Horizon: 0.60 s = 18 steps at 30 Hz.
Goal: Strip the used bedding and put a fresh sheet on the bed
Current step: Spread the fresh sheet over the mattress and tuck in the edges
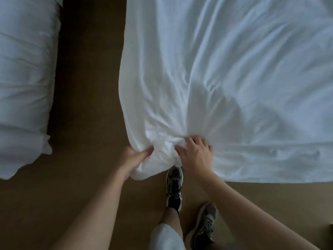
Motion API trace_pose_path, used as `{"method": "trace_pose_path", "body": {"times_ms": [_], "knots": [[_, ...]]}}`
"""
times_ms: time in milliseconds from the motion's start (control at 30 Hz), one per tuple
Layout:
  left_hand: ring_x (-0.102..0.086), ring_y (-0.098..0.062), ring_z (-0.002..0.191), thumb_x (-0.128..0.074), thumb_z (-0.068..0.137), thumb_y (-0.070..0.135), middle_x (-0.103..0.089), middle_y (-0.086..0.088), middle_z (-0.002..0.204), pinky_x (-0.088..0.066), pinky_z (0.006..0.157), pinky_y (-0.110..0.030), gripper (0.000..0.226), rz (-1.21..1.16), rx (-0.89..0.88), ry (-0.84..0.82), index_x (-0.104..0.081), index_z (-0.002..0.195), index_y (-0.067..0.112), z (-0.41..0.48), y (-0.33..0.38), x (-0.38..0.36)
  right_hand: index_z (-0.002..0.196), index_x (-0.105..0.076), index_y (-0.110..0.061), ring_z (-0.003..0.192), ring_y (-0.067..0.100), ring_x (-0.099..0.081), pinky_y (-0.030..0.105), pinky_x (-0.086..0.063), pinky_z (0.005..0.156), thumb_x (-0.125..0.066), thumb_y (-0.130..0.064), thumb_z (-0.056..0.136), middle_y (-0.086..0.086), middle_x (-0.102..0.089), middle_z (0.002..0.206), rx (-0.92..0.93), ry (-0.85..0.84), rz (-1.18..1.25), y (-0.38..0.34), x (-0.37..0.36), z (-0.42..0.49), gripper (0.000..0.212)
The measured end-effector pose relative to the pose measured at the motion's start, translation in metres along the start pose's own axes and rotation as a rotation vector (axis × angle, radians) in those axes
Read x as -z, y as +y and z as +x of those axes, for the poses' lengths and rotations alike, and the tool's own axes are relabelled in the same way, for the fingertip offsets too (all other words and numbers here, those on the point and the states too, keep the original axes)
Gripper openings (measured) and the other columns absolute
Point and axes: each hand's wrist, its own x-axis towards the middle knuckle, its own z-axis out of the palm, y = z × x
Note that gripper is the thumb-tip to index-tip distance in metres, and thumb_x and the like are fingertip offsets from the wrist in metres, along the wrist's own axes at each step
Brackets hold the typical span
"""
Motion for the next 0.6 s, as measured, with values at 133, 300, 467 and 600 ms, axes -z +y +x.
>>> {"method": "trace_pose_path", "body": {"times_ms": [133, 300, 467, 600], "knots": [[-0.067, -0.006, 0.109, -0.096, 0.06, 0.046, -0.072, 0.014, 0.116, -0.054, 0.089, -0.03, 0.073, 0.013, -0.296, -0.152, -0.063, 0.124, 0.033, -0.017, -0.012, -0.009, 0.114, -0.062, -0.023, 0.108, 0.022, -0.045, 0.04, -0.034, 0.096, -0.067, -0.058, 0.083, 0.001, -0.053, 0.114, -0.203, 0.24, 0.217, 0.0, -0.012, -0.019, 0.047], [-0.071, 0.0, 0.086, -0.081, 0.074, 0.043, -0.075, 0.02, 0.096, -0.054, 0.069, -0.023, 0.032, -0.078, -0.365, 0.17, -0.071, 0.103, 0.035, -0.069, -0.023, -0.012, 0.083, -0.054, -0.022, 0.078, 0.014, -0.054, 0.037, -0.046, 0.083, -0.062, -0.072, 0.079, -0.009, -0.055, 0.081, -0.558, 0.225, 0.795, -0.015, -0.033, -0.094, 0.05], [-0.071, -0.009, 0.097, -0.086, 0.072, 0.044, -0.073, 0.014, 0.107, -0.06, 0.087, -0.04, 0.057, -0.033, -0.256, 0.238, -0.062, 0.122, 0.035, -0.097, -0.019, -0.024, 0.142, -0.051, -0.024, 0.123, 0.02, -0.06, 0.047, -0.043, 0.11, -0.062, -0.063, 0.086, 0.0, -0.062, 0.136, -0.561, -0.47, 1.884, -0.038, -0.025, -0.103, 0.07], [-0.07, -0.019, 0.108, -0.074, 0.079, 0.051, -0.074, 0.001, 0.115, -0.056, 0.095, -0.048, 0.051, 0.042, -0.446, -0.102, -0.068, 0.122, 0.025, -0.093, -0.004, -0.008, 0.135, -0.055, -0.01, 0.108, 0.029, -0.07, 0.049, -0.056, 0.096, -0.072, -0.04, 0.091, 0.009, -0.071, 0.121, -0.608, -0.308, 1.877, -0.056, -0.008, -0.073, 0.056]]}}
